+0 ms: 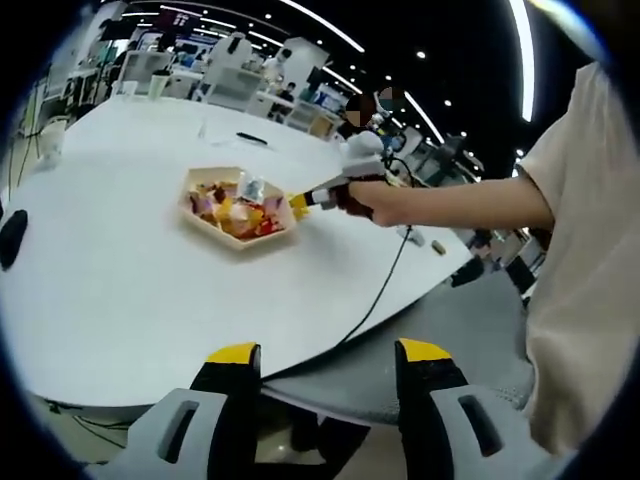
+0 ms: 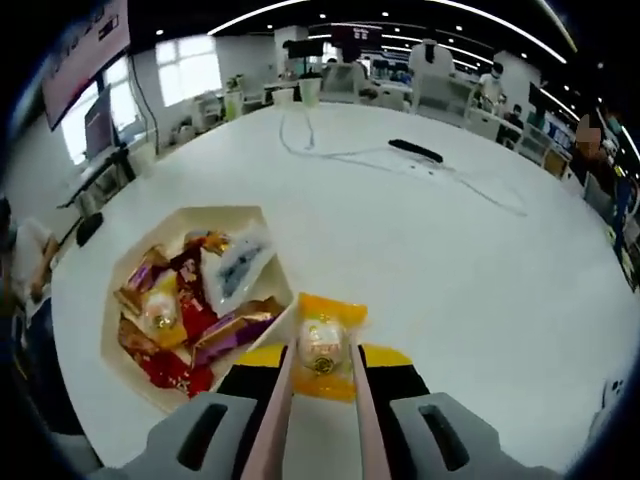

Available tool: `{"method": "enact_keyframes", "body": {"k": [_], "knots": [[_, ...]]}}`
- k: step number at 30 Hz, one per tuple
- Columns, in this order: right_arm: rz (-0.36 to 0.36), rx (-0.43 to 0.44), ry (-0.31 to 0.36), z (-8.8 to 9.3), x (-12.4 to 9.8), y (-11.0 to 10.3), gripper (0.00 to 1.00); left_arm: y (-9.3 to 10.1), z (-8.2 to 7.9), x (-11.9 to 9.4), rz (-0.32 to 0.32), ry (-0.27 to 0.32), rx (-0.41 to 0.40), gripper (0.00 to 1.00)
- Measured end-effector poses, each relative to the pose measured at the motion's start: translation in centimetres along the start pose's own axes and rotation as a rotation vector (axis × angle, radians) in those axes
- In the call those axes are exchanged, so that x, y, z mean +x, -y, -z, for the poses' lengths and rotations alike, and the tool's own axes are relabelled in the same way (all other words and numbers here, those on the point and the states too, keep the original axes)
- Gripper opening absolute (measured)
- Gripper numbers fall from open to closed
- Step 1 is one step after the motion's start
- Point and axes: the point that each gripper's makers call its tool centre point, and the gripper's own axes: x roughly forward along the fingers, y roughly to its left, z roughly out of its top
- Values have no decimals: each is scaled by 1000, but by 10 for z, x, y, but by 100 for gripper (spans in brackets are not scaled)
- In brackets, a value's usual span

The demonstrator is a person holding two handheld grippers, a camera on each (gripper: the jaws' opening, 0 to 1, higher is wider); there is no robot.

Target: Place the target food into the container with the food tongs after gripping and lifting it, then release it inside without dropping or visibly crushing the food.

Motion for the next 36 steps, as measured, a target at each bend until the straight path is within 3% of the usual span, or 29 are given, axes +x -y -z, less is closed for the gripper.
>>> {"method": "enact_keyframes", "body": {"k": [10,26,33,36], "knots": [[7,-7,3,-1,-5,0,26,-3,1,-3,-9,8,-4,53],[51,59,36,11,-47,24,26,5,-9,-2,6,31,31,53],[60,63,71,2,-68,25,27,9,-19,-6,13,62,60,54],[70,92,112,-10,-82,26,27,11,-21,-9,12,75,73,54]]}}
